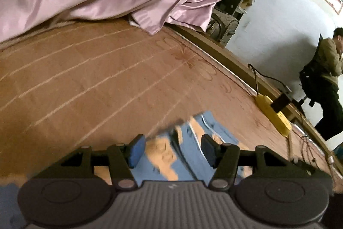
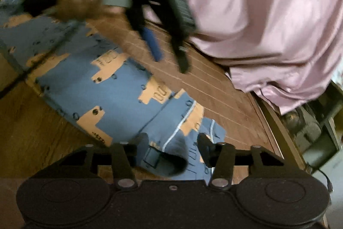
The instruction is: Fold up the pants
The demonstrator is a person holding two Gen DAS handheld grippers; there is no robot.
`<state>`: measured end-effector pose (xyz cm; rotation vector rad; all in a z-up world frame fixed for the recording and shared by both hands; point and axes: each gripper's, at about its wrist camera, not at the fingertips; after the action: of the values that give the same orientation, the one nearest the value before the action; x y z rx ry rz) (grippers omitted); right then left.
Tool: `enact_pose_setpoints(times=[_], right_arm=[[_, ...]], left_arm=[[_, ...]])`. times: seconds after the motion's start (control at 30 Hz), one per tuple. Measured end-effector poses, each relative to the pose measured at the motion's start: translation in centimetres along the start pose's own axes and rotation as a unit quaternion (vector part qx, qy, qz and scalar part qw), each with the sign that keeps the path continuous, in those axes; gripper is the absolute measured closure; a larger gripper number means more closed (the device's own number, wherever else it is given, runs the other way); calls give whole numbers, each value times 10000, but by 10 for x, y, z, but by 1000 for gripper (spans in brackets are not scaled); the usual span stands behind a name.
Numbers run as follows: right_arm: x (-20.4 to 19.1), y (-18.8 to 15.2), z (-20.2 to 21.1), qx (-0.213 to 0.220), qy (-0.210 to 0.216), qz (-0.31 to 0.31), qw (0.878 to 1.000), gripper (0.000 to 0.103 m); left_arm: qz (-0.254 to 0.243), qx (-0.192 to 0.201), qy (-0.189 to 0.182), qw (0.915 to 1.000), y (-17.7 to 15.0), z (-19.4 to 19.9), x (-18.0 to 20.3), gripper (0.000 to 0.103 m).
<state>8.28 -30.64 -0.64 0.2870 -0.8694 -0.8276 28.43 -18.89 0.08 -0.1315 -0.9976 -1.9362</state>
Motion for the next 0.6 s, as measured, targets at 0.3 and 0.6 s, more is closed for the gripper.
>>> enact_pose_setpoints(times=[0.3, 0.6], right_arm=[[-2, -4, -3, 44, 304, -250, 9992, 84], [52, -22, 12, 46, -232, -2331, 9722, 103]], left_arm=[[-337, -698, 279, 9966, 10, -58, 23, 88], [-298, -630, 261, 9972, 18, -64, 48, 102]])
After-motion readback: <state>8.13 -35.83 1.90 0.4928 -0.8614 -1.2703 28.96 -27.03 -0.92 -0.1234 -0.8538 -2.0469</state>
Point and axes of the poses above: each gripper's, at about its wrist camera, not at the fingertips, and z roughly against the way its jaws point, x to its right, y to its top, and after that the axes turned 7 degrees about z, right-handed
